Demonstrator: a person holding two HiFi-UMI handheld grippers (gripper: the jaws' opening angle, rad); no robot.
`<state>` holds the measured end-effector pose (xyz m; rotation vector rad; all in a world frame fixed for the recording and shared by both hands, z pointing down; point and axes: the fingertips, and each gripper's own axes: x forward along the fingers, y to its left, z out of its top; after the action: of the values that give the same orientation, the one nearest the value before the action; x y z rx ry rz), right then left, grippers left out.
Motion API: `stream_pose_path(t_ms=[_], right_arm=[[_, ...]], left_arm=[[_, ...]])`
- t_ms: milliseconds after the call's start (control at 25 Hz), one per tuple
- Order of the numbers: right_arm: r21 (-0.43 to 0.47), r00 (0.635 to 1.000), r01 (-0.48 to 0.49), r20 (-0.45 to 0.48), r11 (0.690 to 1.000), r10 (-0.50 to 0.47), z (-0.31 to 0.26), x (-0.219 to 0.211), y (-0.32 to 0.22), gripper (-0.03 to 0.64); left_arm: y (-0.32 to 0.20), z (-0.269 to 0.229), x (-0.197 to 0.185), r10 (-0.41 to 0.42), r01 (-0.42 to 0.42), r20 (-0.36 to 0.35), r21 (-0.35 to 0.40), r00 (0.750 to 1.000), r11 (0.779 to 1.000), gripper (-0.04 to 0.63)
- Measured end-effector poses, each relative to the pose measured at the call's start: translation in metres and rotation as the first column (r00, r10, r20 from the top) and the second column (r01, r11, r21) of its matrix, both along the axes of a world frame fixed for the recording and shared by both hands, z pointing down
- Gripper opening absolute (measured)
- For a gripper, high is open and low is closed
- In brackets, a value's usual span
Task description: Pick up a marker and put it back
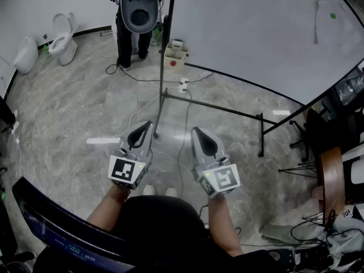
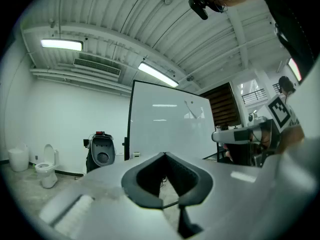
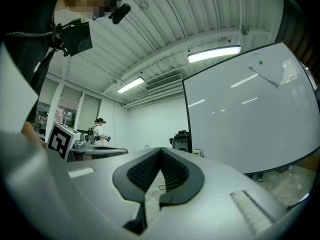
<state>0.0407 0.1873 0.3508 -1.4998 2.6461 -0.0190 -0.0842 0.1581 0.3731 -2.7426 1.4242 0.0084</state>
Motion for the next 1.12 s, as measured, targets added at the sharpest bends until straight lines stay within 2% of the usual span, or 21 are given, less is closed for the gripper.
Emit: stream_pose_path(t_ms=[280,520,800,1120], right_arm=[[0.027,0.999,-0.016,0.035,1.000,0.015,-0.012,-0.004,-0.016,0.009],[0.031,0.999,-0.032,0.024,0.999,0.032,-0.022,-0.008,-0.034,0.009],[0.019,0.998,-0.047,0.033,0.999,0.046,-0.018,-0.002,-0.043,0.009],[0.018,0.998,-0.048,0.042,0.999,0.047,-0.016,0.016,-0.049,0.009]], left_arm=[[-0.013,-0.014,-0.009,-0.011,0.012,-0.025,0.027,1.000,1.000,0.003],[-0.030,-0.030,-0.019,-0.029,0.031,-0.032,0.053,0.999,0.998,0.003],[-0.041,-0.023,-0.017,-0.046,0.046,-0.005,0.035,0.999,0.998,0.003],[-0.049,-0.022,0.003,-0.029,0.030,-0.023,0.042,0.999,0.999,0.003]])
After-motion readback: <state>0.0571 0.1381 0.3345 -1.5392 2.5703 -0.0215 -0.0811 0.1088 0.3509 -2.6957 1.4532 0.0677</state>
